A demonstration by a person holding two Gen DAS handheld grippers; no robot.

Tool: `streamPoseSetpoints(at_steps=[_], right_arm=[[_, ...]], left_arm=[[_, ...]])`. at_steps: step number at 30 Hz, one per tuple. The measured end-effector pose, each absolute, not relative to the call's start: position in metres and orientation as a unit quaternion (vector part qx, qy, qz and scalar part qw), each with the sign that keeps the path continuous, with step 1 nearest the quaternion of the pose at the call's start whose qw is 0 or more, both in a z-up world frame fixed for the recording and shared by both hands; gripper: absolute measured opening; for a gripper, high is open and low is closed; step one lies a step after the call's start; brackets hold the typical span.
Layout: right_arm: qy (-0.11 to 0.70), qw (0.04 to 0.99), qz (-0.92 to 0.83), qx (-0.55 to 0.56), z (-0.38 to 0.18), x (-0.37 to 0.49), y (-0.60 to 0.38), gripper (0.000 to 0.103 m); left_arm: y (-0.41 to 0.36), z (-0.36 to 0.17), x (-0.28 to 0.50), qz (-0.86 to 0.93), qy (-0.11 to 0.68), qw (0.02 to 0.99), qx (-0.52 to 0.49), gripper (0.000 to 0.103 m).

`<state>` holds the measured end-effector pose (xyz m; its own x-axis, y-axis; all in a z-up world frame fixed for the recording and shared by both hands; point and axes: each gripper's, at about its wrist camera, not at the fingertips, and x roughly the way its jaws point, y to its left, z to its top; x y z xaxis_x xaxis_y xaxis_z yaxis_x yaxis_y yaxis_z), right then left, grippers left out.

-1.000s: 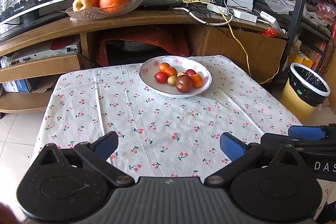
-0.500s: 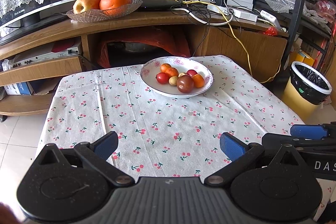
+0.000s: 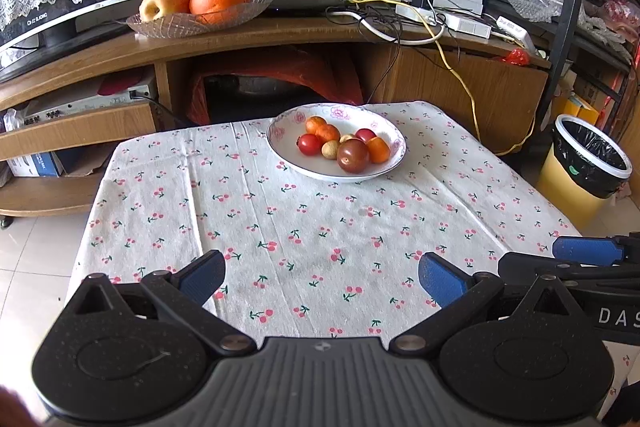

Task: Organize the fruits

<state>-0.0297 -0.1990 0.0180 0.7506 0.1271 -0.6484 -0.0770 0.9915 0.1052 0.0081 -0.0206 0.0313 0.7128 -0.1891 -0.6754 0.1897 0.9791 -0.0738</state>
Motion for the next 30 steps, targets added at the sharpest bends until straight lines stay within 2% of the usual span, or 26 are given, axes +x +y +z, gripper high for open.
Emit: streamPoseSetpoints(at_steps=[30], right_arm=[[0.353,0.934,0.053,0.034,0.0154,-0.0297,-0.1994,0.059]], left_arm=[[-0.0222,0.0302,0.0044,-0.095,0.361,0.928,0.013,0.103]])
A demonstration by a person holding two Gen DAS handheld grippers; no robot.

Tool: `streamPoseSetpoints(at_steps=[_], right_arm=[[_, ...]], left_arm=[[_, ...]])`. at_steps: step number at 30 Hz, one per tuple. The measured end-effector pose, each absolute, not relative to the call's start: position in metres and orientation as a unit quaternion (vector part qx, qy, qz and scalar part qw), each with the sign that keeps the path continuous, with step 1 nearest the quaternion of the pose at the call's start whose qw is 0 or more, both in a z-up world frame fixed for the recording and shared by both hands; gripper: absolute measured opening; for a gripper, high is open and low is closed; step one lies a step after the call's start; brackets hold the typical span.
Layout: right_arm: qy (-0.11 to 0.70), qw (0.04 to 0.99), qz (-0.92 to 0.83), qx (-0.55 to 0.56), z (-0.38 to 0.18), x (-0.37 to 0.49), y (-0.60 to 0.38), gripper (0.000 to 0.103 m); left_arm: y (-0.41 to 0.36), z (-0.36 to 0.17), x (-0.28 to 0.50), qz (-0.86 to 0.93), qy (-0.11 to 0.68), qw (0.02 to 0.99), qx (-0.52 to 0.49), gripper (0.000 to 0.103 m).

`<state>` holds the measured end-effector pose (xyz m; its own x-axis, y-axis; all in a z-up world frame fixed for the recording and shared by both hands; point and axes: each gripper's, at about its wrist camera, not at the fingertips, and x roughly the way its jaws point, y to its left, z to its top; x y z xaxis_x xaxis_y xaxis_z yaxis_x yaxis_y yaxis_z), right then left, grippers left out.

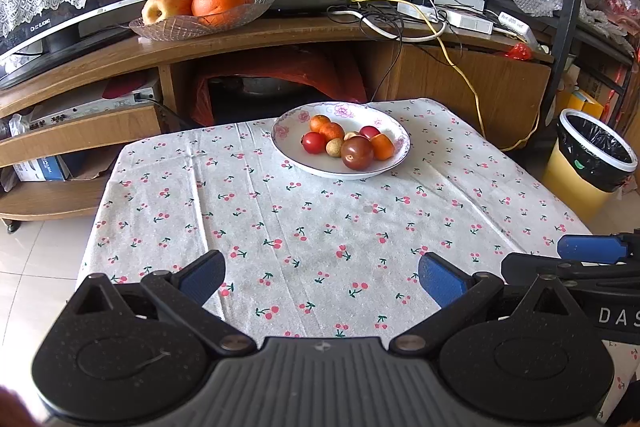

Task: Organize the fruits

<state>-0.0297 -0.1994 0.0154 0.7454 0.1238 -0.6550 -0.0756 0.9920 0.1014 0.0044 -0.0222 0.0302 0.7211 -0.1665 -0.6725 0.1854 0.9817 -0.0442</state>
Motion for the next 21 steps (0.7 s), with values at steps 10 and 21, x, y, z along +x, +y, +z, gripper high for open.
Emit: streamPoseSetpoints(at_steps=[10,21], right_arm=[[0.352,0.934,0.055,0.033,0.0146,-0.0320,-0.1996,0.060],[0.354,0.933,0.057,0.031,0.0151,-0.0312,-0.1986,0.060]], left_arm=[[-0.0216,0.0312,0.0039,-0.094,0.359,0.928,0.012,0.103],[-0.0214,0.0310,0.0026,-0.090,0.361,0.928,0.012,0.103]])
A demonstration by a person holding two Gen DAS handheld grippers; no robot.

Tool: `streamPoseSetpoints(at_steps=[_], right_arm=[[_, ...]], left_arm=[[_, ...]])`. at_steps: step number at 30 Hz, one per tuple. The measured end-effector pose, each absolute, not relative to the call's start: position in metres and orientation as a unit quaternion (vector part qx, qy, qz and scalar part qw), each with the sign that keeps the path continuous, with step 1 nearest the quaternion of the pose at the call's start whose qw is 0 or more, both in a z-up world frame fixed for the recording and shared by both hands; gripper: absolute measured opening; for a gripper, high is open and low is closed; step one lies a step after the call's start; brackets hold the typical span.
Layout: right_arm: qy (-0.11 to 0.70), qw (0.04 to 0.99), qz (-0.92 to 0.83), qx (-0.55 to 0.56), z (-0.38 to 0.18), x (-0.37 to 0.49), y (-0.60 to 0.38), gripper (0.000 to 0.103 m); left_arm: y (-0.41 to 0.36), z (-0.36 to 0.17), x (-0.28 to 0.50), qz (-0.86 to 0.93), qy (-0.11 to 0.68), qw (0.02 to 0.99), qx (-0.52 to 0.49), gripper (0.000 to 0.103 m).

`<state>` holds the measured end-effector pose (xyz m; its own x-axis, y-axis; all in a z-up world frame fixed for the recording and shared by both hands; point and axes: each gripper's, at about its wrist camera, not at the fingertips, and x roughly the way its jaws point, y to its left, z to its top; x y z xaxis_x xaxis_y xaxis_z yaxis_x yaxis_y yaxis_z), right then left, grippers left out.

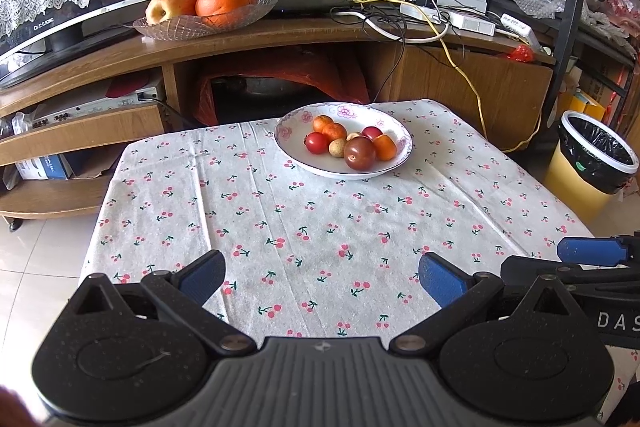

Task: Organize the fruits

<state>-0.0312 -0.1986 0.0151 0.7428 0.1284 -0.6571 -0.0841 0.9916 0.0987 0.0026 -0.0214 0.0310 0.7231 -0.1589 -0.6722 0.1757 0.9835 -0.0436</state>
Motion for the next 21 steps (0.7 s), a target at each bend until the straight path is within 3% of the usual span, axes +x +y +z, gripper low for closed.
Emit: streamPoseSetpoints(at_steps=[21], right_arm=[[0.353,0.933,0.058,0.028,0.0152,-0.0343,-0.1956,0.061]], left_arm=[[-0.0214,0.0320,-0.0031,-0.084,0.358,0.930,0.014,0.103]])
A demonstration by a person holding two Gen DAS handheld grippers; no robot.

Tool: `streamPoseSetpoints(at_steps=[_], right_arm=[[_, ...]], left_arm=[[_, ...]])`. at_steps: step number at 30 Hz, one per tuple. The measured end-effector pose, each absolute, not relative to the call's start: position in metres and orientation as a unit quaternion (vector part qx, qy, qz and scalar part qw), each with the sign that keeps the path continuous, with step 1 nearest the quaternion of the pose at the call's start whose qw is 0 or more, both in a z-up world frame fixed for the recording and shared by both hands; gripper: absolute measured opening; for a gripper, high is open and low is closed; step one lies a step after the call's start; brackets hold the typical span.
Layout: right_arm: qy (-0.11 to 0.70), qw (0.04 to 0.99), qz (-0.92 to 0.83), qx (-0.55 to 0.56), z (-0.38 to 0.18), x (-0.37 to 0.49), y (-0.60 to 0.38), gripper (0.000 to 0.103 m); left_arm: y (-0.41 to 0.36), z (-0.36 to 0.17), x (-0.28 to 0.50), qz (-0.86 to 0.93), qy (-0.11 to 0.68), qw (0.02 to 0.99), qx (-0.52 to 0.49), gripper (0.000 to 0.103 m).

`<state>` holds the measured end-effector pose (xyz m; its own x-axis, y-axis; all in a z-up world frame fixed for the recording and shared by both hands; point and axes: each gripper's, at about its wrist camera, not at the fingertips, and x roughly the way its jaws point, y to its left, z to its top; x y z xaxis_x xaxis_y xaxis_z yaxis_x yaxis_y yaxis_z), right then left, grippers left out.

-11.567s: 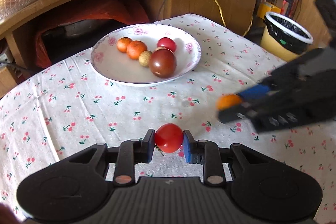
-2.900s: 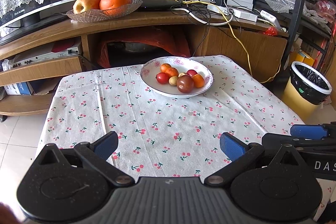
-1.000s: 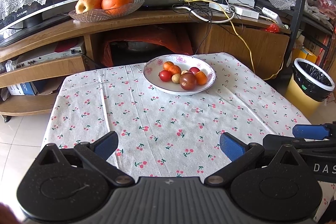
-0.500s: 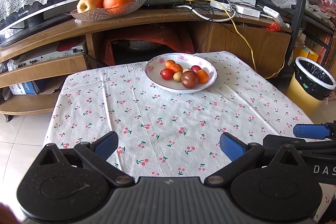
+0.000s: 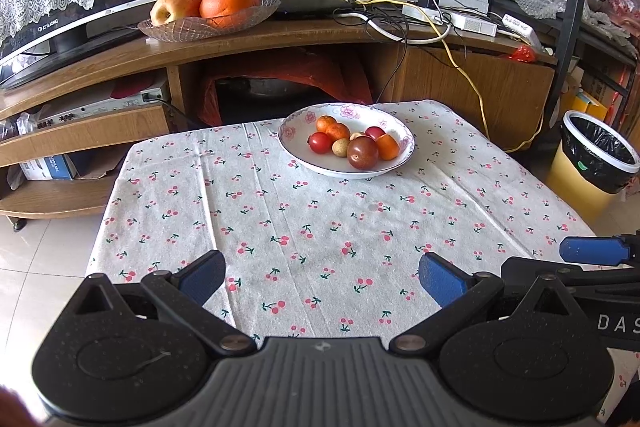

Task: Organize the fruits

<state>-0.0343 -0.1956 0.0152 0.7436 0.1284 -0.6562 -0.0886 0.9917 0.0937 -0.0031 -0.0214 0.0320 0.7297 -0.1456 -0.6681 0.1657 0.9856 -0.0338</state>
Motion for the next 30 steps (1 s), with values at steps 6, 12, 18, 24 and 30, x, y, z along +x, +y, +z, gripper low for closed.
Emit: streamPoseSetpoints(at_steps=[6,12,18,24,30], right_arm=[[0.354,0.933,0.058,0.027,0.0149,-0.0345,-0.1953,0.062],[0.354,0.933,0.058,0.025,0.0145,-0.0355,-0.1949,0.062],[0.354,0.933,0.057,0.025,0.0145,-0.0362,-0.1946,0.062],[0.354,0.933,0.058,0.025,0.0147,-0.0360,-0.1947,0.062],[0.356,0.932,0.057,0.023,0.0126,-0.0395,-0.1931,0.062]], left_arm=[[-0.0213,0.0319,-0.0037,-0.083,0.359,0.930,0.014,0.103],[-0.0214,0.0320,-0.0058,-0.081,0.357,0.931,0.016,0.103],[-0.0216,0.0327,-0.0077,-0.078,0.354,0.932,0.022,0.103],[-0.0213,0.0328,-0.0090,-0.077,0.354,0.932,0.024,0.103],[-0.0223,0.0319,-0.0112,-0.076,0.354,0.932,0.031,0.103]])
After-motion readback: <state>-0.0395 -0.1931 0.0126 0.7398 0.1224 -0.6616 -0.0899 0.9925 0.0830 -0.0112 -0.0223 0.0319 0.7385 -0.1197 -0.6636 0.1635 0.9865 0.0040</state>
